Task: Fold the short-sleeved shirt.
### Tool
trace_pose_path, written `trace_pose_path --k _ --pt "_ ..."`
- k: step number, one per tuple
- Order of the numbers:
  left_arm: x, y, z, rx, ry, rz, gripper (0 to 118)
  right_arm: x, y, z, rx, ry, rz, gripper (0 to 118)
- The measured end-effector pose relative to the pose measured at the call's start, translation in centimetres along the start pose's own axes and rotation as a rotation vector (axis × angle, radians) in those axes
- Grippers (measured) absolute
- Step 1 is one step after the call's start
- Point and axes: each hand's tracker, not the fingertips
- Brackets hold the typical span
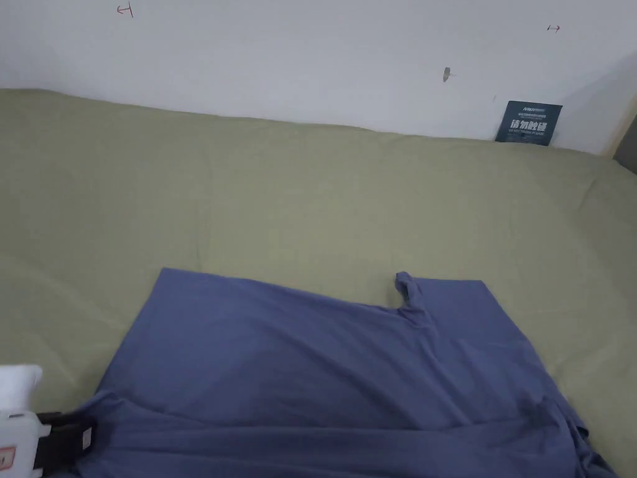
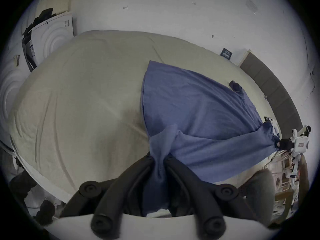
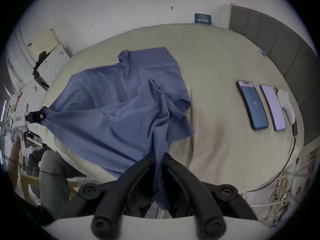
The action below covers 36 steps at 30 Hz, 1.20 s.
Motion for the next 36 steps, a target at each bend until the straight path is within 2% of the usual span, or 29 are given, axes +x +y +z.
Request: trace_pose_path --k 8,11,12,13,14,15,16,19,22,23,24,25,26,27,28,29,30,32,36 --pt "-1.0 -3.9 -2.1 -0.104 0.01 0.049 7 0.5 -2.9 -2.2 -0.051 -0.023 0.002 6" --pt "-2.1 -4.1 -1.5 -0.074 -0.033 0.147 8 0.1 -2.8 -1.8 -0.043 -0.025 0.01 8" --pt "-2.2 -4.2 -0.9 -0.06 -0.049 0.161 13 0.7 -2.8 -1.8 -0.029 -0.022 0.019 15" --pt "-2.1 -4.4 0.2 -0.034 -0.05 0.168 25 0.4 -2.6 -0.8 0.016 -0.046 0.052 29" --pt "-1.9 -4.5 1.2 0.003 -0.037 0.149 46 0.0 -2.4 0.2 0.056 -0.072 0.08 63" --pt "-1.3 -4.5 2.7 0.042 -0.015 0.108 63 -0.3 -2.2 1.4 0.098 -0.116 0.107 86" --pt "-0.8 -4.6 4.2 0.086 0.004 0.083 74 -0.7 -1.8 2.8 0.147 -0.132 0.119 95" --pt "1.8 -4.5 8.3 0.272 0.033 -0.045 77 -2.6 -0.7 7.1 0.397 -0.11 0.136 93" --pt "5.0 -4.5 11.5 0.463 0.067 -0.108 77 -5.4 0.3 9.9 0.588 -0.1 0.142 93" --pt "5.9 -4.6 12.2 0.51 0.071 -0.122 75 -6.3 0.3 10.4 0.634 -0.108 0.143 88" --pt "6.9 -4.7 12.9 0.554 0.077 -0.121 72 -7.5 0.4 11.0 0.677 -0.121 0.142 77" --pt "7.9 -4.9 13.7 0.603 0.093 -0.112 66 -8.4 0.3 11.4 0.706 -0.126 0.141 59" --pt "8.6 -5.2 14.2 0.647 0.09 -0.105 66 -9.2 0.1 11.6 0.718 -0.131 0.145 59" --pt "9.1 -5.5 14.6 0.686 0.073 -0.098 62 -10.1 -0.2 11.7 0.733 -0.16 0.152 52" --pt "9.6 -5.6 15.0 0.707 0.067 -0.102 50 -11.0 -0.6 11.6 0.744 -0.186 0.167 35" --pt "10.1 -5.6 15.1 0.702 0.063 -0.11 11 -11.8 -1.0 11.4 0.75 -0.2 0.182 0" --pt "10.5 -5.5 15.1 0.695 0.095 -0.136 0 -12.3 -1.5 11.4 0.773 -0.215 0.187 0" --pt "10.0 -5.0 14.7 0.678 0.066 -0.152 0 -11.8 -2.0 10.7 0.751 -0.155 0.174 0" --pt "8.6 -3.0 12.5 0.62 0.051 -0.143 0 -11.8 -2.1 9.7 0.728 -0.121 0.151 0"
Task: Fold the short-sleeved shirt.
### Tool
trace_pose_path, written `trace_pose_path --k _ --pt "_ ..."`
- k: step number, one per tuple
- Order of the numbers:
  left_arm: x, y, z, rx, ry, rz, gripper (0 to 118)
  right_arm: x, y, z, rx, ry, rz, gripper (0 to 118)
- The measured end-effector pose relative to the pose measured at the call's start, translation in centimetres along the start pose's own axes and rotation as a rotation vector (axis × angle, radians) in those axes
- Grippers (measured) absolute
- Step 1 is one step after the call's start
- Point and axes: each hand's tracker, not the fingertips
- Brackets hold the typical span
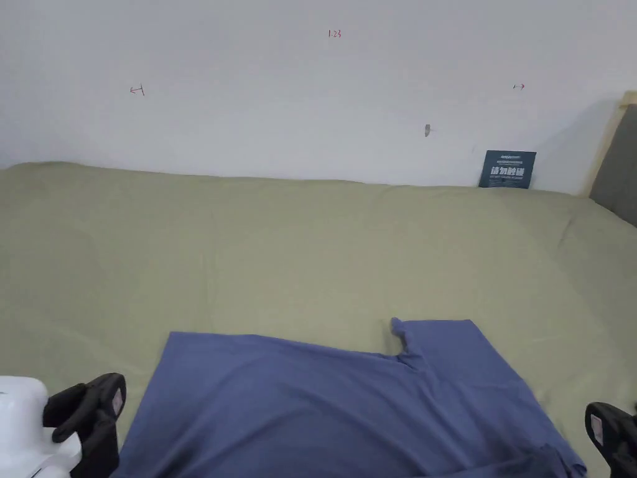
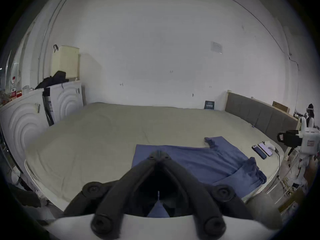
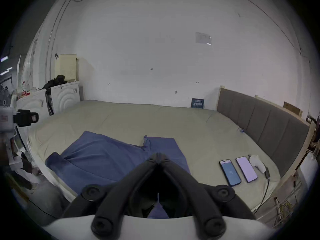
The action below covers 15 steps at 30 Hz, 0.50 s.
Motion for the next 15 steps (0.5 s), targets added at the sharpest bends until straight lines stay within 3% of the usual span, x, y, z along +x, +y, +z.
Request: trace_pose_path --k 2,3,4,5,6,15 --pt "-1.5 0.6 -2.8 -0.057 -0.027 0.027 6 0.1 -0.2 -0.6 -0.019 0.0 -0.006 0" --pt "-1.4 1.4 -4.5 -0.11 -0.048 0.041 24 0.2 -0.3 -1.0 -0.031 0.002 -0.014 0" --pt "-2.2 1.9 -6.7 -0.165 -0.054 0.053 53 0.6 -0.3 -1.3 -0.038 0.004 -0.025 0" --pt "-3.1 2.5 -9.3 -0.231 -0.077 0.071 90 0.7 -0.4 -1.6 -0.044 0.003 -0.031 0" --pt "-3.9 2.9 -12.2 -0.308 -0.068 0.086 98 0.9 -0.4 -2.0 -0.051 0.004 -0.038 0" --pt "-4.8 2.8 -32.2 -0.594 -0.02 0.02 97 3.3 -1.0 -5.7 -0.155 -0.035 -0.042 0"
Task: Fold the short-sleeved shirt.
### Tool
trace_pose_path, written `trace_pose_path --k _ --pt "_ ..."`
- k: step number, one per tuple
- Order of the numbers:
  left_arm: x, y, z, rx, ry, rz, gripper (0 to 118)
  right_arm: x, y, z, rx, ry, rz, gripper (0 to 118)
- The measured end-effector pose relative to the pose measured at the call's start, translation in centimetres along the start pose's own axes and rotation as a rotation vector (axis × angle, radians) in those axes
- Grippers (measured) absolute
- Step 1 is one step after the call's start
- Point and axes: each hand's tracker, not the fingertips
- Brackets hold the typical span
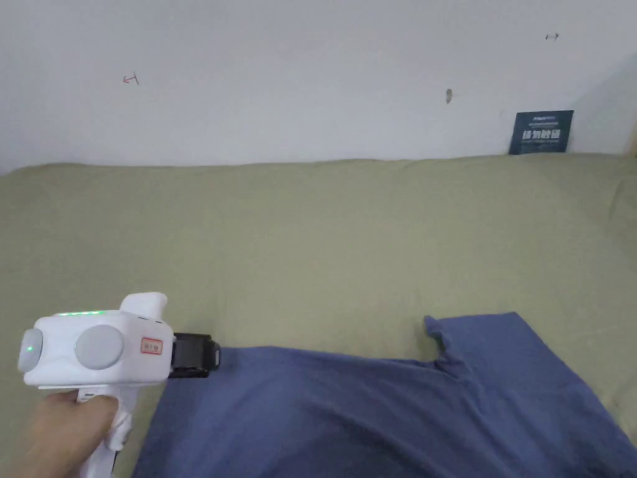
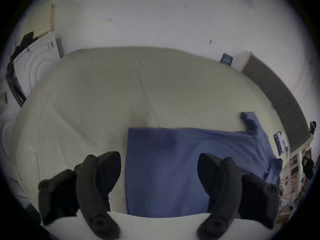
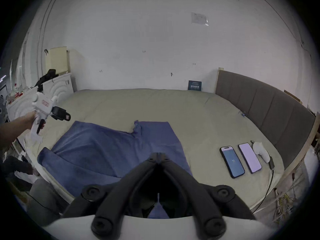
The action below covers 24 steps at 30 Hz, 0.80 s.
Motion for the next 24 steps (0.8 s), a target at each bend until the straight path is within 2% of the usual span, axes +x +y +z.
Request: trace_pose_path --k 5,7,10,12,13,14,15,16,20,21,22,23,24 --pt "1.1 1.5 -5.0 -0.042 -0.009 0.032 97 1.9 0.4 -2.4 -0.034 -0.017 -0.007 0" --pt "1.7 1.5 -6.7 -0.134 0.001 0.037 96 2.7 1.1 -3.7 -0.051 -0.012 -0.017 0" --pt "2.8 0.6 -7.2 -0.174 0.058 0.006 87 3.6 2.5 -6.4 -0.088 0.011 -0.044 0" --pt "3.0 0.5 -6.1 -0.127 0.056 -0.019 72 4.6 3.8 -9.0 -0.132 0.032 -0.063 0" --pt "3.1 0.4 -5.7 -0.133 0.049 -0.012 54 5.1 4.6 -10.5 -0.164 0.037 -0.069 0" --pt "3.0 0.5 -5.4 -0.129 -0.03 0.015 10 5.6 5.4 -12.5 -0.195 0.047 -0.069 0" --pt "2.6 0.7 -5.1 -0.134 -0.073 0.033 1 6.2 6.2 -14.8 -0.249 0.068 -0.07 0" --pt "2.5 0.9 -4.8 -0.13 -0.023 0.029 1 6.6 6.9 -16.7 -0.274 0.061 -0.069 0" --pt "2.7 1.1 -4.5 -0.133 -0.029 -0.008 1 7.8 8.9 -25.8 -0.514 0.076 -0.089 1" --pt "2.8 1.1 -4.4 -0.136 -0.028 -0.006 1 7.9 9.0 -27.9 -0.588 0.089 -0.073 6" --pt "3.0 1.1 -4.3 -0.136 -0.028 -0.004 1 7.9 9.1 -29.5 -0.624 0.066 -0.07 22" --pt "3.1 1.1 -4.3 -0.138 -0.029 -0.001 1 8.0 9.1 -31.1 -0.668 0.064 -0.053 63" --pt "2.3 1.4 -5.0 -0.144 -0.031 0.004 1 8.1 9.0 -32.6 -0.712 0.064 -0.042 92"
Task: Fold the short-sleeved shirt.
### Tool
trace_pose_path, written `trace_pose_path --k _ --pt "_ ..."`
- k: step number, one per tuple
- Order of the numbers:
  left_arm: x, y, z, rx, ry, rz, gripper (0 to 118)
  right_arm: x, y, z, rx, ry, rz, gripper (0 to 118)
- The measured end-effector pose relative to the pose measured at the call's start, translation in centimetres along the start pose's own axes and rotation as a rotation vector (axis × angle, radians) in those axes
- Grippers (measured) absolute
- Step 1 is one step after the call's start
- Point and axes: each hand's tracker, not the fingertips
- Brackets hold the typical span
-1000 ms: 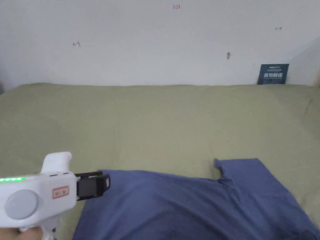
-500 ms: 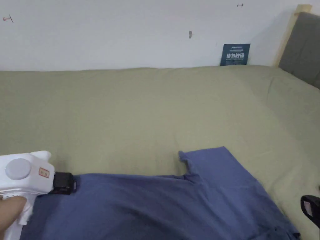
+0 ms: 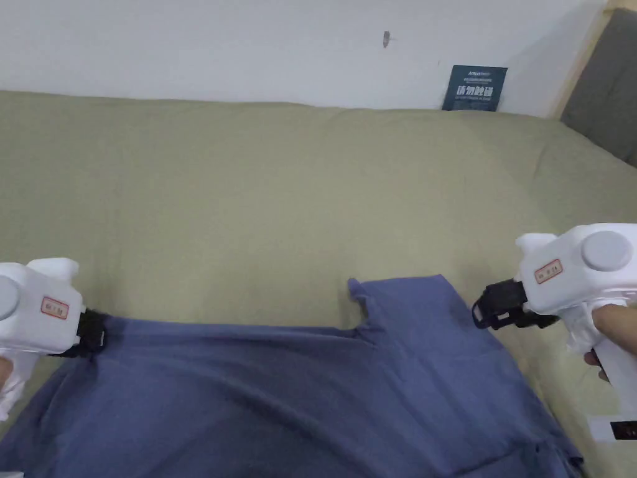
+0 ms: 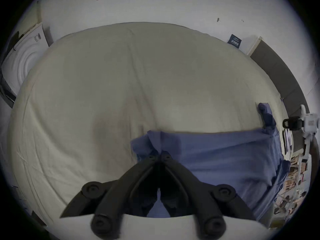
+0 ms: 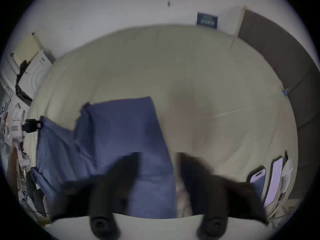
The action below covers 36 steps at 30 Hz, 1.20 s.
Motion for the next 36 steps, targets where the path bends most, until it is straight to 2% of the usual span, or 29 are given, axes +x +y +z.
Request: trace_pose_path --k 1,3,7,9,10,11,12,13,14,15,17,21,25,33,36 --pt "0.1 0.1 -0.1 -0.005 -0.001 0.003 1 0.0 0.2 -0.8 -0.028 -0.021 -0.017 104" --pt "0.3 0.2 -0.2 -0.012 -0.002 0.005 1 0.1 1.0 -1.9 -0.068 -0.044 -0.043 98" --pt "-0.2 0.3 -0.8 -0.018 -0.006 0.014 1 -0.2 1.0 -3.9 -0.163 -0.004 -0.114 97" --pt "-0.6 0.2 -1.0 -0.018 -0.013 0.024 1 -1.0 0.5 -4.4 -0.212 -0.05 -0.103 83" --pt "-0.6 0.2 -1.0 -0.018 -0.017 0.029 1 -1.5 0.3 -4.2 -0.201 -0.091 -0.059 75" --pt "-0.7 0.3 -1.0 -0.018 -0.02 0.034 1 -2.1 0.3 -3.7 -0.188 -0.143 -0.014 75" --pt "-1.1 0.2 -1.1 -0.018 -0.024 0.037 1 -2.4 0.3 -3.2 -0.18 -0.108 -0.027 72" --pt "-1.1 0.3 -1.1 -0.018 -0.026 0.036 1 -2.6 0.3 -2.8 -0.17 -0.087 -0.032 63" --pt "-1.1 0.4 -1.0 -0.02 -0.027 0.034 1 -2.8 0.2 -2.3 -0.169 -0.075 -0.033 20" --pt "-1.0 0.4 -0.9 -0.021 -0.029 0.033 1 -3.0 -0.2 -1.9 -0.165 -0.076 -0.018 0" --pt "-1.2 0.4 -0.5 -0.02 -0.029 0.03 1 -3.4 -0.2 -0.5 -0.125 -0.09 0.012 0" --pt "-1.4 -0.3 2.2 0.018 -0.049 -0.014 1 -3.2 -1.0 4.3 -0.012 0.002 0.006 0" --pt "-1.9 -2.1 6.3 0.063 -0.083 -0.043 1 -3.2 -3.2 9.2 0.064 0.022 0.057 0" --pt "-3.1 -8.5 15.3 0.12 -0.148 -0.083 1 -3.3 -11.6 16.8 0.127 0.082 0.104 0" --pt "-3.7 -11.5 17.9 0.127 -0.17 -0.081 1 -3.2 -15.7 18.8 0.153 0.098 0.098 0"
